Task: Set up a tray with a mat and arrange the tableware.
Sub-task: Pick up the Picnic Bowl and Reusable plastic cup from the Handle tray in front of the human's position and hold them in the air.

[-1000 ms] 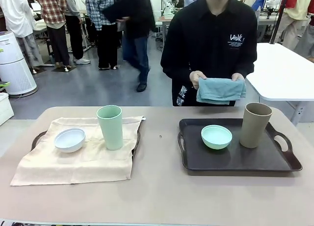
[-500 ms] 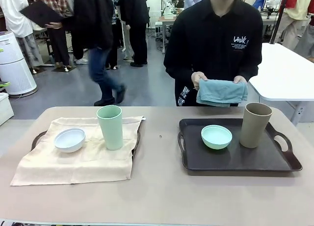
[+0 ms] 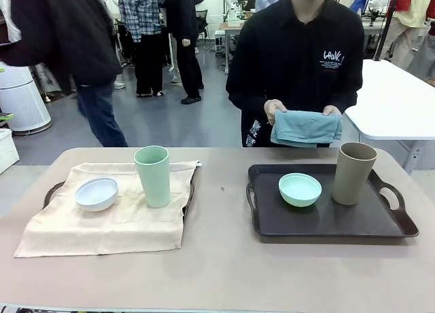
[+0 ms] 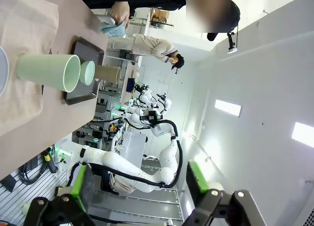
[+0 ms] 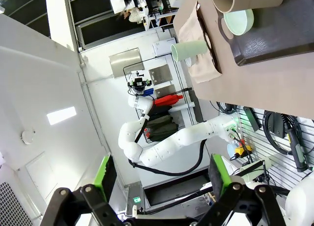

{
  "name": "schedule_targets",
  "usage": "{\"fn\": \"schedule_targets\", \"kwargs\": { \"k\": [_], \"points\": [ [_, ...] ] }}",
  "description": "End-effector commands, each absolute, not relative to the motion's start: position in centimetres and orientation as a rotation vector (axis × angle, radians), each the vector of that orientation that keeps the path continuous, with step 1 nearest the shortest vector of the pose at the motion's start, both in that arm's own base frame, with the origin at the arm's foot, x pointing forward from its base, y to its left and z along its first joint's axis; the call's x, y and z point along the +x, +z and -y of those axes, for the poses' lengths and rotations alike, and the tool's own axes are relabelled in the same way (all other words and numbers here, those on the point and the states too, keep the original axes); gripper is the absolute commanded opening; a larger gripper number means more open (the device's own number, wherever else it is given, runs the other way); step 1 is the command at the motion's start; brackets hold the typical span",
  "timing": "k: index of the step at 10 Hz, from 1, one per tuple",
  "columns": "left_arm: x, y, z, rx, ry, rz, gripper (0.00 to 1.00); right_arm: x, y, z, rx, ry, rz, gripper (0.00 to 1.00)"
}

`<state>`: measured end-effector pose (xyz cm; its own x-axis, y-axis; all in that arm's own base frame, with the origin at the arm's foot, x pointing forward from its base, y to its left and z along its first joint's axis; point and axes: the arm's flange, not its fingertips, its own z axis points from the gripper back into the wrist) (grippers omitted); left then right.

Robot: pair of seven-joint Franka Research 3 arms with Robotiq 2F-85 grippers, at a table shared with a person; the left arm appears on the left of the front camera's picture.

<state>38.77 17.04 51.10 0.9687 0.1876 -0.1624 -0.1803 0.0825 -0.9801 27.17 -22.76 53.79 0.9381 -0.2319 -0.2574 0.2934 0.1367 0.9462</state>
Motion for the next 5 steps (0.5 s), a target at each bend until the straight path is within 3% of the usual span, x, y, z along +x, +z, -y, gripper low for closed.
{"fn": "schedule_targets", "kwargs": {
  "k": [1, 5],
  "points": [
    [38.27, 51.13, -16.71, -1.457, 0.281, 0.023, 1.00, 27.21, 53.74, 22.75, 1.385, -0.374, -0.035, 1.00],
    [38.27, 51.13, -16.71, -1.457, 0.281, 0.023, 1.00, 27.21, 53.74, 22.75, 1.385, -0.374, -0.035, 1.00]
  ]
}}
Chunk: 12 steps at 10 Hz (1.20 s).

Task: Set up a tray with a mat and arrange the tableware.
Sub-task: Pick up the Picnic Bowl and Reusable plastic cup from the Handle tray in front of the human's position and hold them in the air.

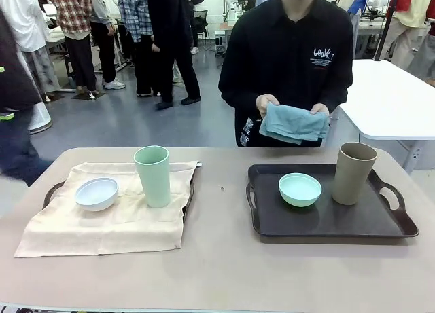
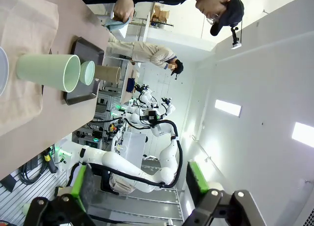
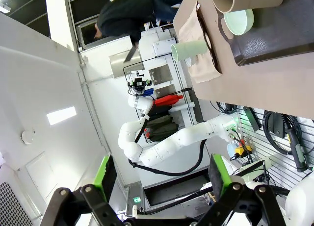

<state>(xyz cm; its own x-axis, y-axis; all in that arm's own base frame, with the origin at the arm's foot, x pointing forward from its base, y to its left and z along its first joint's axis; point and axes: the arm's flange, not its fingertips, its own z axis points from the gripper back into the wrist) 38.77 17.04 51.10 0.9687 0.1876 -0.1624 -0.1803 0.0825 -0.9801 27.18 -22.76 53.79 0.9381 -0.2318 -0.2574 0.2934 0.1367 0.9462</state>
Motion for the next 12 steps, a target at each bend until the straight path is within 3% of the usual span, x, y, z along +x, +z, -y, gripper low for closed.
{"fn": "schedule_targets", "kwargs": {
  "k": [1, 4, 5, 6, 7, 8, 10, 12],
  "points": [
    [38.3, 51.1, -16.7, -1.457, 0.281, 0.023, 1.00, 27.2, 53.7, 22.7, 1.385, -0.374, -0.035, 1.00],
    [38.8, 51.1, -17.0, -1.463, 0.275, 0.006, 1.00, 27.2, 53.8, 22.8, 1.383, -0.380, -0.053, 1.00],
    [38.4, 52.6, -14.3, -1.397, 0.162, 0.035, 1.00, 27.4, 54.0, 23.5, 1.295, -0.039, 0.022, 1.00],
    [37.7, 54.5, -10.8, -1.319, 0.055, 0.065, 1.00, 27.9, 54.4, 24.1, 1.319, 0.279, 0.072, 1.00],
    [37.5, 55.9, -6.6, -1.207, -0.009, 0.067, 1.00, 28.6, 54.0, 24.8, 1.289, 0.487, 0.140, 1.00],
    [38.2, 56.7, -2.3, -1.074, -0.036, 0.069, 1.00, 29.6, 53.2, 25.6, 1.226, 0.601, 0.198, 1.00],
    [39.8, 58.0, 6.7, -0.809, -0.054, 0.102, 1.00, 31.0, 51.7, 27.5, 1.384, 0.999, 0.252, 1.00],
    [41.5, 58.4, 14.6, -0.702, -0.126, 0.143, 1.00, 31.2, 50.8, 29.0, 1.419, 1.144, 0.253, 1.00]
  ]
}}
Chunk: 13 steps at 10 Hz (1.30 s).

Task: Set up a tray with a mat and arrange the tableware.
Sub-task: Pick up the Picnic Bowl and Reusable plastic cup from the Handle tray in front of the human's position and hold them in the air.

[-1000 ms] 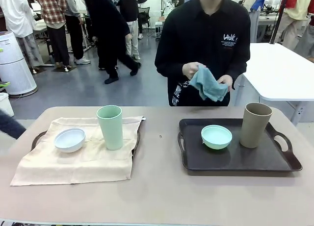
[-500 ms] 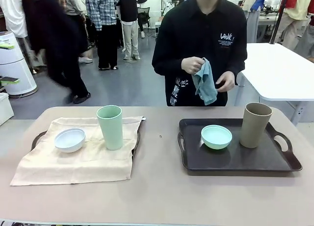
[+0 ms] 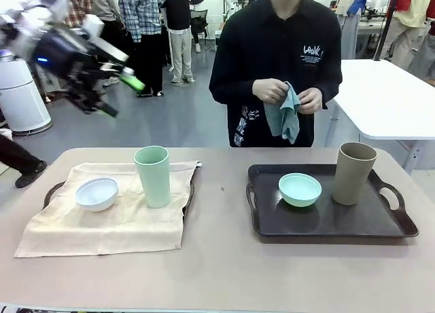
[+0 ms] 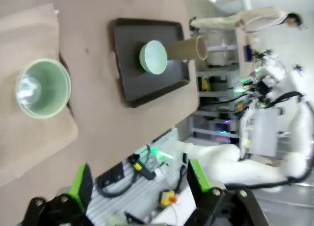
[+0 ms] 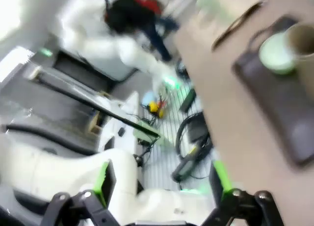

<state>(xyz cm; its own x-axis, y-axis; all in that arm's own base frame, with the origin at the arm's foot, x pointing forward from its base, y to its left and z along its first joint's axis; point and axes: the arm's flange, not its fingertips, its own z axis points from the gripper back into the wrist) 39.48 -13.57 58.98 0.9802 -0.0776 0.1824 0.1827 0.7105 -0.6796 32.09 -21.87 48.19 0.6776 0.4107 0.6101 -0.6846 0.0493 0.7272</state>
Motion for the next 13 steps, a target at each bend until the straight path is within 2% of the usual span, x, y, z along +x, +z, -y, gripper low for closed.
{"fn": "schedule_targets", "kwargs": {
  "k": [1, 2, 4, 5, 6, 8, 9, 10, 11, 12, 13],
  "points": [
    [40.8, 58.7, 15.7, -0.881, -0.145, 0.028, 1.00, 31.9, 50.3, 22.5, 1.243, 0.698, 0.221, 1.00],
    [39.5, 59.0, 13.6, -0.768, -0.145, 0.144, 1.00, 31.9, 50.3, 22.5, 1.243, 0.698, 0.221, 1.00],
    [39.5, 59.0, 13.6, -0.768, -0.145, 0.144, 1.00, 31.9, 50.3, 22.5, 1.243, 0.698, 0.221, 1.00],
    [40.1, 58.5, 15.8, -0.782, -0.153, 0.120, 1.00, 31.8, 48.9, 22.6, 1.248, 0.769, 0.228, 1.00],
    [40.8, 60.1, 19.4, -0.810, -0.165, 0.184, 1.00, 33.9, 48.9, 22.2, 1.137, 0.596, 0.476, 1.00],
    [42.6, 61.1, 26.2, -0.791, -0.208, 0.160, 1.00, 35.2, 48.0, 20.6, 1.049, 0.624, 0.672, 1.00],
    [43.8, 61.7, 29.2, -0.705, -0.169, 0.180, 1.00, 35.1, 47.6, 20.2, 0.997, 0.671, 0.751, 1.00],
    [45.4, 61.9, 32.8, -0.635, -0.153, 0.191, 1.00, 34.8, 47.0, 20.3, 0.933, 0.690, 0.771, 1.00],
    [46.7, 62.0, 35.4, -0.622, -0.135, 0.167, 1.00, 33.9, 46.6, 20.2, 0.913, 0.861, 0.675, 1.00],
    [42.2, 61.3, 30.7, -0.742, -0.205, 0.190, 1.00, 36.3, 48.1, 21.7, 1.015, 0.651, 0.719, 1.00],
    [42.2, 61.3, 30.7, -0.742, -0.205, 0.190, 1.00, 36.3, 48.1, 21.7, 1.015, 0.651, 0.719, 1.00]
  ]
}}
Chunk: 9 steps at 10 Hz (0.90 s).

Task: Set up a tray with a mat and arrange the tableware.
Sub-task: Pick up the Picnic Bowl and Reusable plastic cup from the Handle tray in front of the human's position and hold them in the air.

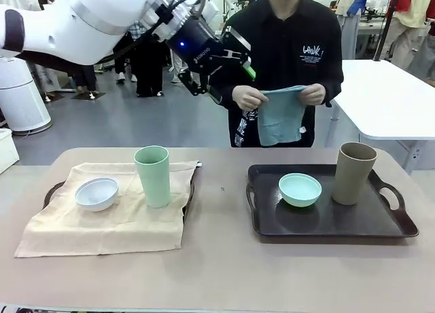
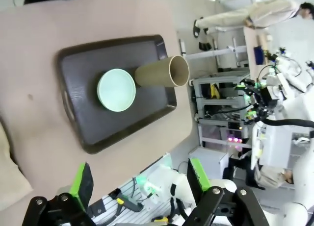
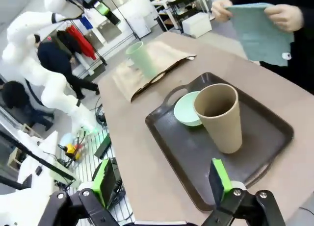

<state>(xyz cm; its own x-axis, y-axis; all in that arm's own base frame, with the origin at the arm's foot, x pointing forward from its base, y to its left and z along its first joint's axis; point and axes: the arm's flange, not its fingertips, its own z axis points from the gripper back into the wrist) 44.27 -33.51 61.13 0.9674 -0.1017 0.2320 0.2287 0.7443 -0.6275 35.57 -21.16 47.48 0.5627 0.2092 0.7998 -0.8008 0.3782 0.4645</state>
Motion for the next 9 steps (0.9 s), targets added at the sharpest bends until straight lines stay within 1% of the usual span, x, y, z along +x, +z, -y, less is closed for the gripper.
{"fn": "schedule_targets", "kwargs": {
  "k": [1, 2, 3, 4, 6, 7, 8, 9],
  "points": [
    [42.2, 61.3, 30.7, -0.742, -0.205, 0.190, 1.00, 35.5, 47.5, 20.9, 0.965, 0.746, 0.715, 1.00],
    [44.3, 61.1, 33.5, -0.710, -0.182, 0.188, 1.00, 36.7, 47.2, 21.2, 0.962, 0.917, 0.785, 1.00],
    [45.1, 59.4, 34.7, -0.648, -0.137, 0.143, 1.00, 37.9, 46.0, 21.1, 0.985, 1.016, 0.822, 1.00],
    [45.8, 58.2, 38.0, -0.545, -0.172, 0.078, 1.00, 38.8, 44.9, 20.7, 0.986, 1.091, 0.822, 1.00],
    [48.7, 55.5, 44.3, -0.327, -0.122, 0.031, 1.00, 40.0, 43.4, 20.0, 1.007, 1.217, 0.831, 1.00],
    [50.0, 54.0, 46.5, -0.237, -0.082, 0.006, 1.00, 40.5, 42.5, 19.8, 1.020, 1.229, 0.847, 1.00],
    [50.4, 52.9, 48.5, -0.185, -0.050, 0.008, 1.00, 40.7, 41.6, 19.2, 1.027, 1.232, 0.846, 1.00],
    [50.8, 51.8, 50.0, -0.172, -0.026, 0.034, 1.00, 40.9, 40.9, 19.1, 1.046, 1.241, 0.863, 1.00]
  ]
}}
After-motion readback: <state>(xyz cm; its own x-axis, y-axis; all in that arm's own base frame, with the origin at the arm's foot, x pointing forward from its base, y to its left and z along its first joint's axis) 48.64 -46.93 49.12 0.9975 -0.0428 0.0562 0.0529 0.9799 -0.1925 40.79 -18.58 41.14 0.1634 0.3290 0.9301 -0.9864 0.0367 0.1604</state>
